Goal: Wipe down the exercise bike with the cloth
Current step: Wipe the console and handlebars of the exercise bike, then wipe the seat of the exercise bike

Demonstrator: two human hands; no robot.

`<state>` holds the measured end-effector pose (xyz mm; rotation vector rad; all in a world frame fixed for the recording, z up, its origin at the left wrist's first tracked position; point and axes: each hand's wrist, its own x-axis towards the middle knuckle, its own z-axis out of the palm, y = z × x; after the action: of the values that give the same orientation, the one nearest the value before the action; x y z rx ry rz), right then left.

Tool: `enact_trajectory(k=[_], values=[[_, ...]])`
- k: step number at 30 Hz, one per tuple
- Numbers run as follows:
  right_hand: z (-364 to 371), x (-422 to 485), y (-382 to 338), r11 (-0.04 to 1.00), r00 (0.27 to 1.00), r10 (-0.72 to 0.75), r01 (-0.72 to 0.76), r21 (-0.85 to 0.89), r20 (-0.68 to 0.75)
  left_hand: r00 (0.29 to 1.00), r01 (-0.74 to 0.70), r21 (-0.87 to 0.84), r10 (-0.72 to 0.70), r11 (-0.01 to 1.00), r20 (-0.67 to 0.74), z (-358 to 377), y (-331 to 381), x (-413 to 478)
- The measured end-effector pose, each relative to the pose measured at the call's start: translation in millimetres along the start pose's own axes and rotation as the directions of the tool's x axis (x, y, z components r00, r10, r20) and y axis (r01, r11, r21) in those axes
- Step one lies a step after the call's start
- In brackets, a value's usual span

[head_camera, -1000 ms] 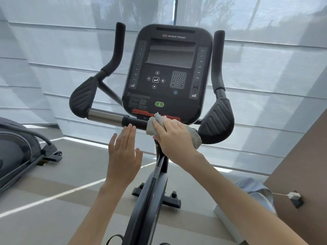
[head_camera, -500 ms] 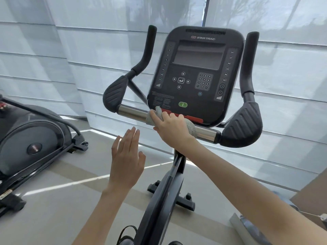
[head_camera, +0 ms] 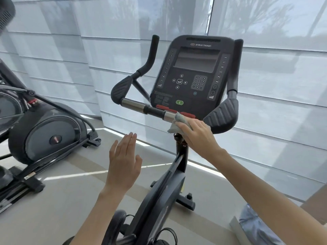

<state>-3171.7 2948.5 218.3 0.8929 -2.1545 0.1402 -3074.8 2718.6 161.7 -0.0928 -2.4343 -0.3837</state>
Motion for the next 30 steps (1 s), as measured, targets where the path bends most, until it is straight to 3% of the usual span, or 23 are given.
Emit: enact_trajectory(k=[7, 11, 22, 30], values=[[-54, -78, -59, 0.935, 0.990, 0.080, -0.115, 0.336, 0.117, 0.996, 0.093, 0.029, -0.094, 0.995, 0.013, -36, 38, -83], [-69, -118, -103, 0.889, 0.985, 0.071, -0.135, 0.437, 0.159, 0.983, 0.173, 0.081, -0.177, 0.981, 0.039, -65, 47, -147], [-88, -155, -229, 0.801, 0.968, 0.014, -0.162, 0.577, 0.252, 0.932, 0.324, 0.232, -0.351, 0.917, 0.086, -142, 17, -275], [-76, -140, -332, 0.784, 0.957, 0.090, -0.239, 0.573, 0.276, 0.943, 0.233, 0.246, -0.280, 0.941, 0.179, -196, -54, -309]])
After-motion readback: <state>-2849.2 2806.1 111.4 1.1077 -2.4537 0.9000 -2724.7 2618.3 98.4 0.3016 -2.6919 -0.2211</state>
